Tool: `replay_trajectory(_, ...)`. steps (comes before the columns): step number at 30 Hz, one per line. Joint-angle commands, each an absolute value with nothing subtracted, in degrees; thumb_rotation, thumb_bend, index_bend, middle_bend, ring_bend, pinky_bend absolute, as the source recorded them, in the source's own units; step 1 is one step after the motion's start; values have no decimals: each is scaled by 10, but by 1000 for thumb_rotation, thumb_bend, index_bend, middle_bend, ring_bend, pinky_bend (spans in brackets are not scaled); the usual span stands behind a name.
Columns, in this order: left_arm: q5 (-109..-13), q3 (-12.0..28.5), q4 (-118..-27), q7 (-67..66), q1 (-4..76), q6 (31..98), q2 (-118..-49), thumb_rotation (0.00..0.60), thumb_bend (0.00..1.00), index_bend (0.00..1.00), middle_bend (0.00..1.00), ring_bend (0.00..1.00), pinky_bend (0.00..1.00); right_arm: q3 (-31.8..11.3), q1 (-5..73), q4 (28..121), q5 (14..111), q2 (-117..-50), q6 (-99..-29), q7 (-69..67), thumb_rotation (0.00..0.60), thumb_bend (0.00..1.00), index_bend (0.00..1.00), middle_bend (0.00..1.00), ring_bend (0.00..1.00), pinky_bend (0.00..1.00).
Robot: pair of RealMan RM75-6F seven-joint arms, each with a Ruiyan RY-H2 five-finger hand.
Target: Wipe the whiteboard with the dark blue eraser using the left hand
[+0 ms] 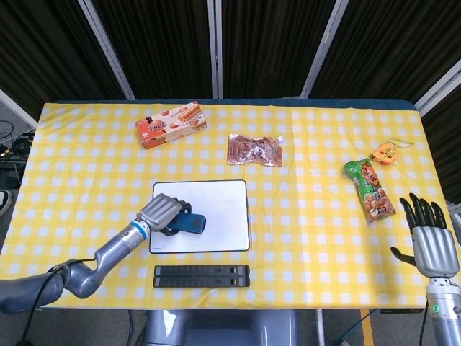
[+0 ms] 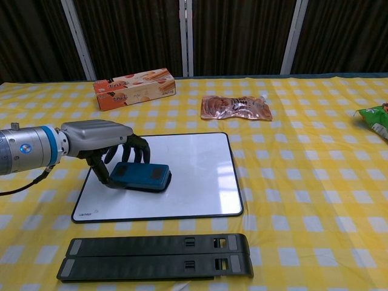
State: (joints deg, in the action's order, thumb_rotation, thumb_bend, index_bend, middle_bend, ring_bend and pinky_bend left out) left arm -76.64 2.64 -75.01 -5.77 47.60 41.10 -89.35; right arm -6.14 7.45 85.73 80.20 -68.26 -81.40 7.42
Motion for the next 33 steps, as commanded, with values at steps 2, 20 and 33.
replay_trajectory(2,-769,24,-761,-62,476,414,-889,600,329,548,364,462,522,-61,74,858,802,-682,-815,74,600,0,0,0,0,0)
replay_trajectory(20,-716,45,-686,-51,469,408,-889,600,329,548,364,462,522,-61,75,859,803,-683,-814,77,600,0,0,0,0,0)
replay_trajectory(33,-717,45,-650,-33,446,429,-841,600,330,548,364,462,522,-60,73,865,808,-681,-820,77,600,0,0,0,0,0)
